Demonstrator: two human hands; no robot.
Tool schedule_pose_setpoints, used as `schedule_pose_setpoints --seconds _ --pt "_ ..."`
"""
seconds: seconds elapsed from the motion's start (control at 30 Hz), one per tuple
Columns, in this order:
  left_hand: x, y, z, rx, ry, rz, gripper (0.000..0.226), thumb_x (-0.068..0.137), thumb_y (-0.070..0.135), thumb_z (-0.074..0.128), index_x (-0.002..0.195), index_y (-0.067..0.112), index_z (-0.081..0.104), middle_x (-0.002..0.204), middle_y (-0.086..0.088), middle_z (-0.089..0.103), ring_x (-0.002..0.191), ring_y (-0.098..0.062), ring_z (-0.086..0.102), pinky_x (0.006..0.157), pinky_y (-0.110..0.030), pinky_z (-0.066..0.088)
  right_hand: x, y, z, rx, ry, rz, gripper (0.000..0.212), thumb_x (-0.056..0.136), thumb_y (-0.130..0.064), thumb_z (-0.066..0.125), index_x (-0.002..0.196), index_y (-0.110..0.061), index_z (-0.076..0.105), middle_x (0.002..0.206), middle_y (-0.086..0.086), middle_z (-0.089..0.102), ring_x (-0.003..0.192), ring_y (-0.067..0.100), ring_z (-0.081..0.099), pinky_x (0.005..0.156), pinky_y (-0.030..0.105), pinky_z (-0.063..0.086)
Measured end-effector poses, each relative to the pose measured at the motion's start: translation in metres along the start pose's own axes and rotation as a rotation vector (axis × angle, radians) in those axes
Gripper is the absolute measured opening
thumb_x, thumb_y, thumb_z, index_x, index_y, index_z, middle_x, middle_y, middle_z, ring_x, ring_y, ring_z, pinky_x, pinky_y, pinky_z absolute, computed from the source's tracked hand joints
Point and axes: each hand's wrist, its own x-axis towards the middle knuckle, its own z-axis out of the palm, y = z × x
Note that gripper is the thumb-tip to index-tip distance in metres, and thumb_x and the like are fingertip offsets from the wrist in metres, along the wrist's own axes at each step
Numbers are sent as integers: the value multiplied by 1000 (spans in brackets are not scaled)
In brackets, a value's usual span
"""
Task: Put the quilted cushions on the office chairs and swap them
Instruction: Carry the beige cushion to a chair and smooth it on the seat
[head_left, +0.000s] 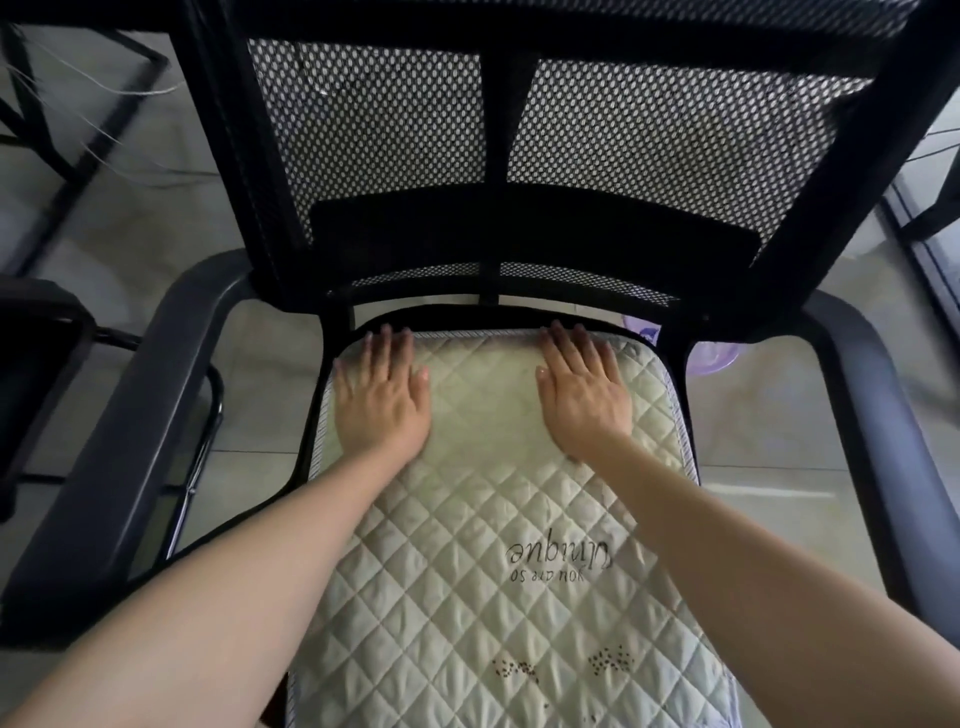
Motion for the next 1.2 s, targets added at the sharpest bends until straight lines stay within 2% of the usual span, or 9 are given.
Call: schedule_pose_setpoints --seconds 0.23,0.37,0.43,0.63,0.8,0.9,1.03,1.1,1.2 --pt "-16 -8 -14 -80 28 -134 60 96 37 8 150 13 -1 160 -7 -5 149 -20 -6 122 -43 -4 -12 18 -21 69 28 191 55 99 -32 11 151 -18 1 161 0 -3 148 16 -9 120 35 -10" --pt "-82 38 -14 -161 30 100 62 94 41 -4 147 12 -11 156 -7 -20 146 -22 -15 117 -38 -13 -61 -29 -26 16 -8 -72 55 91 -37 -5 143 -24 -15 155 -4 -17 143 20 -20 117 38 -15" --pt "-107 54 -1 -126 -7 161 61 92 40 -7 146 13 -12 156 -6 -18 145 -23 -15 118 -39 -12 -83 -50 -13 73 -72 -168 57 90 -36 -3 144 -23 -10 155 -4 -14 140 18 -22 114 35 -19" --pt "-114 34 20 -50 -37 131 56 93 43 -1 145 26 -17 154 10 -22 144 -14 -21 108 -36 -30 -97 -33 19 115 -14 -127 51 99 -33 13 149 -26 12 156 -7 1 144 14 -10 115 30 -12" --pt "-117 -5 16 -33 -18 19 58 91 45 -6 144 27 -20 155 7 -25 143 -13 -24 112 -37 -28 -107 -4 15 41 2 10 52 98 -41 7 149 -33 2 156 -9 -8 145 15 -16 118 33 -13" --pt "-120 -28 13 -29 5 -21 60 87 45 -11 143 26 -19 154 6 -22 142 -12 -21 118 -39 -14 -115 19 10 5 14 94 53 98 -43 7 149 -31 2 158 -7 -5 145 15 -14 120 34 -10" --pt "-129 -40 5 -74 40 -95 63 85 44 -10 142 16 -13 157 -2 -11 146 -15 -11 118 -35 -14 -133 31 -2 38 68 222 60 94 -45 6 150 -25 8 160 -1 3 144 11 -12 117 32 -13" --pt "-147 -34 0 -61 104 -49 62 91 42 0 145 11 -2 158 -8 1 147 -20 0 116 -33 -16 -152 14 -6 19 120 220 60 94 -48 7 150 -25 10 159 1 5 146 18 -7 117 33 -11" --pt "-187 -2 -1 -108 93 93 59 98 38 10 145 6 23 154 -11 20 142 -29 22 114 -35 -3 -187 -35 2 52 116 108 53 98 -43 11 146 -25 26 155 3 21 146 22 10 116 37 -1"
